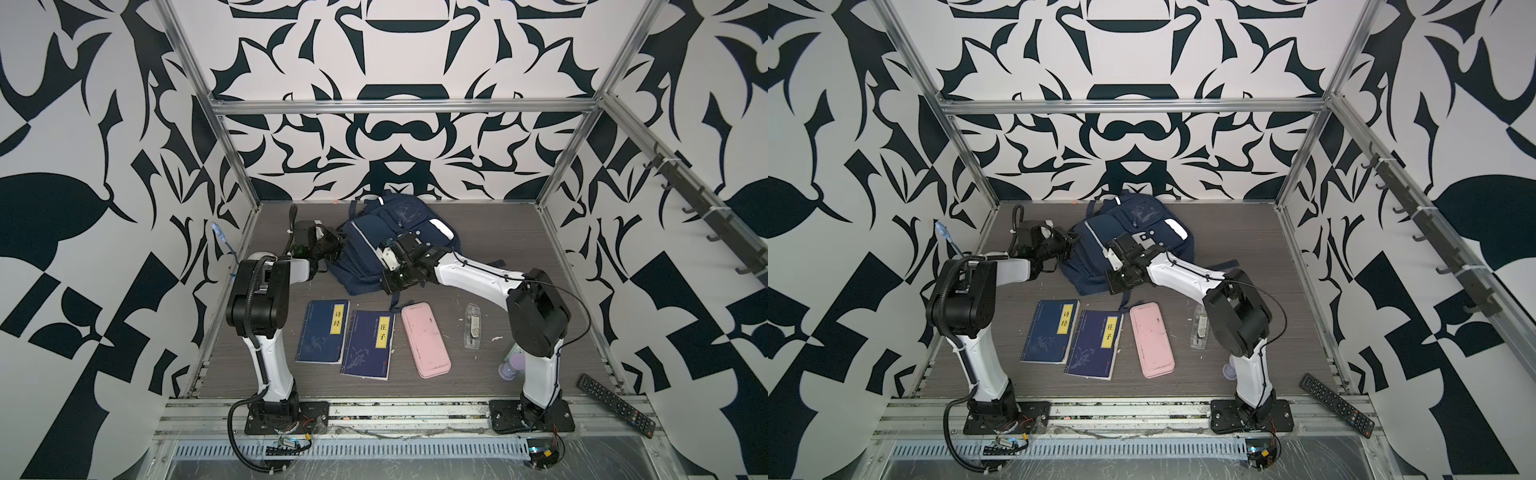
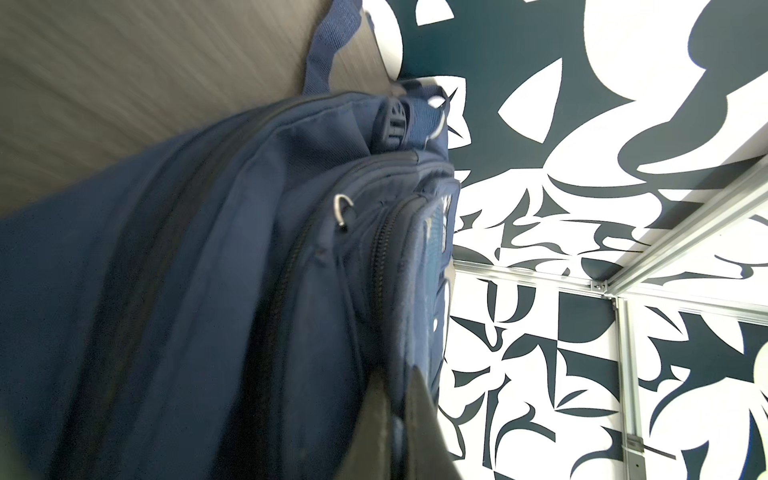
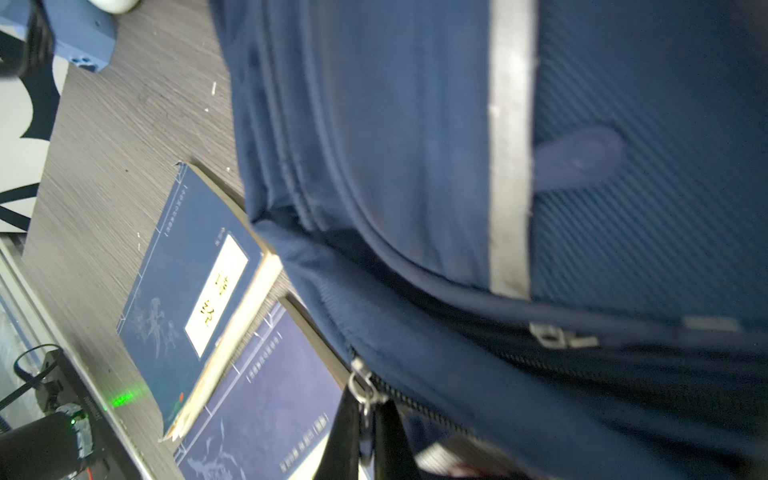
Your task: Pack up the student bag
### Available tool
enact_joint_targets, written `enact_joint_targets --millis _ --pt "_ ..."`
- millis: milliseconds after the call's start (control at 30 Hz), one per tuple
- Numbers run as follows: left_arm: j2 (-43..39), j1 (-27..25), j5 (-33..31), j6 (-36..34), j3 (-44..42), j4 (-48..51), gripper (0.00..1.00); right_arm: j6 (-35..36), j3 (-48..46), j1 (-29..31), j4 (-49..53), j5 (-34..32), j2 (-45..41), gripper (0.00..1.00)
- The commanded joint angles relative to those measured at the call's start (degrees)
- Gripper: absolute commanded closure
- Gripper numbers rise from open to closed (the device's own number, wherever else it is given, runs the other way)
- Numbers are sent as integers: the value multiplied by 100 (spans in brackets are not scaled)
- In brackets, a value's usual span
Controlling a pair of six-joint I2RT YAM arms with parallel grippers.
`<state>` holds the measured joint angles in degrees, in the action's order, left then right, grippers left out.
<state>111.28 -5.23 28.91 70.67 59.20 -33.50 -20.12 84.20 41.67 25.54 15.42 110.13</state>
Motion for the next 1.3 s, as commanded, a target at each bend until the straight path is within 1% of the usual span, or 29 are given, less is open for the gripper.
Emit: enact_joint_targets --millis 0,100,167,267,333,433,533,733,867,933,967,1000,1033,1100,1167,1233,1267 --pt "-297 8 -107 132 -128 -482 93 212 -192 -266 -123 5 -469 100" --pt "-453 -237 -57 -21 -181 -318 81 347 -350 -424 -45 -8 -697 100" --pt "-560 -423 -96 -153 -181 -73 80 433 -436 -482 25 -47 -809 100" --pt "-623 -671 -180 -263 -189 91 80 518 -548 -481 213 -46 -878 100" --pt "-593 -759 -250 -233 -204 80 81 504 -645 -412 217 98 -870 100" --pt "-534 -795 -304 -152 -186 -5 85 520 -760 -195 222 69 -828 100" --pt "-494 -803 -348 -90 -116 -26 87 470 -793 -18 205 49 -734 100" --pt "-437 -856 -342 -196 129 169 88 355 -563 244 88 106 -405 100" --pt "-491 -850 -314 -341 164 361 88 315 -411 246 -7 116 -205 100" --pt "-582 -837 -281 -492 162 566 81 331 -387 237 -17 3 -198 100" --pt "-641 -815 -272 -580 170 706 74 347 -387 221 -15 -17 -214 100" --pt "-720 -791 -273 -726 177 924 63 351 -387 181 -1 -13 -233 100" --pt "-822 -773 -295 -925 205 1218 55 364 -387 146 23 -12 -253 100" --pt "-1028 -751 -394 -1361 295 1852 44 416 -387 82 77 -12 -330 100" --pt "-1216 -751 -495 -1828 439 2532 38 452 -409 31 128 -13 -416 100" --pt "-1389 -751 -612 -2253 534 3186 36 475 -463 9 153 -46 -552 100" --pt "-1455 -755 -639 -2379 535 3353 36 476 -491 -17 153 -56 -608 100"
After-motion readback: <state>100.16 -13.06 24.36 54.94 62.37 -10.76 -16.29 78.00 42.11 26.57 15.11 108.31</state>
